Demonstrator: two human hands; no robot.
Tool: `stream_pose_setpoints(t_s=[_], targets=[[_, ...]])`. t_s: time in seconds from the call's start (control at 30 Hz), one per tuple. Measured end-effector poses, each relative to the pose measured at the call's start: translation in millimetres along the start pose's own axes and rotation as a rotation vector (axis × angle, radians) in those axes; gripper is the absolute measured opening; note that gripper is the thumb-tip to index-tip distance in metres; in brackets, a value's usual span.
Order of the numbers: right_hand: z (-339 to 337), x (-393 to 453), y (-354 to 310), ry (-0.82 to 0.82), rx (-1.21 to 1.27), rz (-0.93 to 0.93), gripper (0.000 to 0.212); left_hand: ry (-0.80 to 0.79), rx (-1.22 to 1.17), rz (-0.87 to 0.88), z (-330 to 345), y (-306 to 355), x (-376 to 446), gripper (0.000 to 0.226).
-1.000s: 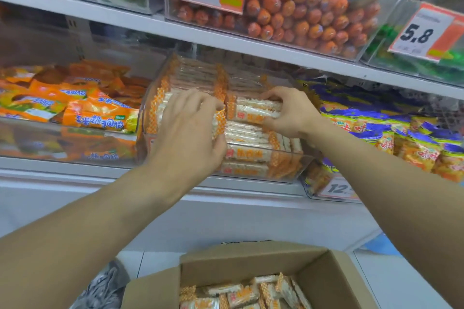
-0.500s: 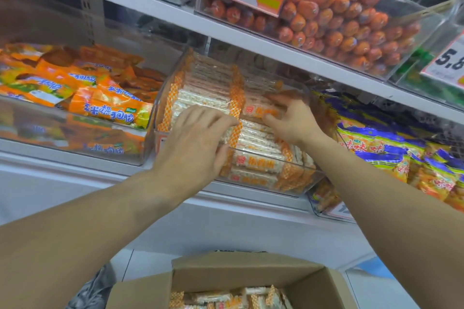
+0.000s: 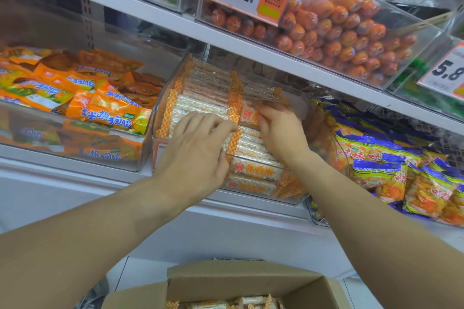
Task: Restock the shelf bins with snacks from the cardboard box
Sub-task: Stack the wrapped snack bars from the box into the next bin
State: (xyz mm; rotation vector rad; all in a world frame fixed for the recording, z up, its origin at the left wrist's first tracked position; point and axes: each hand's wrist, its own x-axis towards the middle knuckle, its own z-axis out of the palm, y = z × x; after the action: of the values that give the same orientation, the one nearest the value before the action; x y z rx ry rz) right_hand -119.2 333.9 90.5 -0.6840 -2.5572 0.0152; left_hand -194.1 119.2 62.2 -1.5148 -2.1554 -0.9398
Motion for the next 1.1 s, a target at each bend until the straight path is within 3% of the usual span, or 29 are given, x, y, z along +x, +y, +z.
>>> stream_pose_setpoints(t_s=[0.13, 0.4, 0.6, 0.73, 0.87, 0.97, 1.1], targets=[[-6.0, 0.5, -11.4, -0.033, -0.123, 0.021, 0.035, -0.032, 0.016, 0.004, -2.8, 1.2, -0.5, 0.047], [-12.5, 7.7, -26.0, -0.086, -0.048, 0.173, 0.036, -0.065, 0.06, 0.036, -6.5, -0.8, 1.7, 0.049], [-10.3, -6.4, -22.2, -0.009, -0.096, 0.229, 0.052, -0.078, 0.05, 0.024, -10.4, 2.9, 5.1, 0.045], [-31.6, -33.7, -25.3, 0.102, -0.031, 0.094, 0.028, 0.022, 0.046, 0.054, -14.6, 8.8, 10.7, 0.04], [-68.7, -98.5, -31.3, 0.221, 0.254, -0.085, 0.007, 0.154, -0.173, 0.129, -28.7, 33.2, 19.3, 0.021], [-68.7, -163.6, -24.1, 0.012, 0.523, -0.062, 0.013, -0.096, -0.296, 0.066, -24.5, 52.4, 10.9, 0.007], [4.0, -248.0, 32.4, -0.529, 0.585, 0.336, 0.008, -0.788, -0.218, 0.108, 20.3, 85.8, -54.2, 0.02]])
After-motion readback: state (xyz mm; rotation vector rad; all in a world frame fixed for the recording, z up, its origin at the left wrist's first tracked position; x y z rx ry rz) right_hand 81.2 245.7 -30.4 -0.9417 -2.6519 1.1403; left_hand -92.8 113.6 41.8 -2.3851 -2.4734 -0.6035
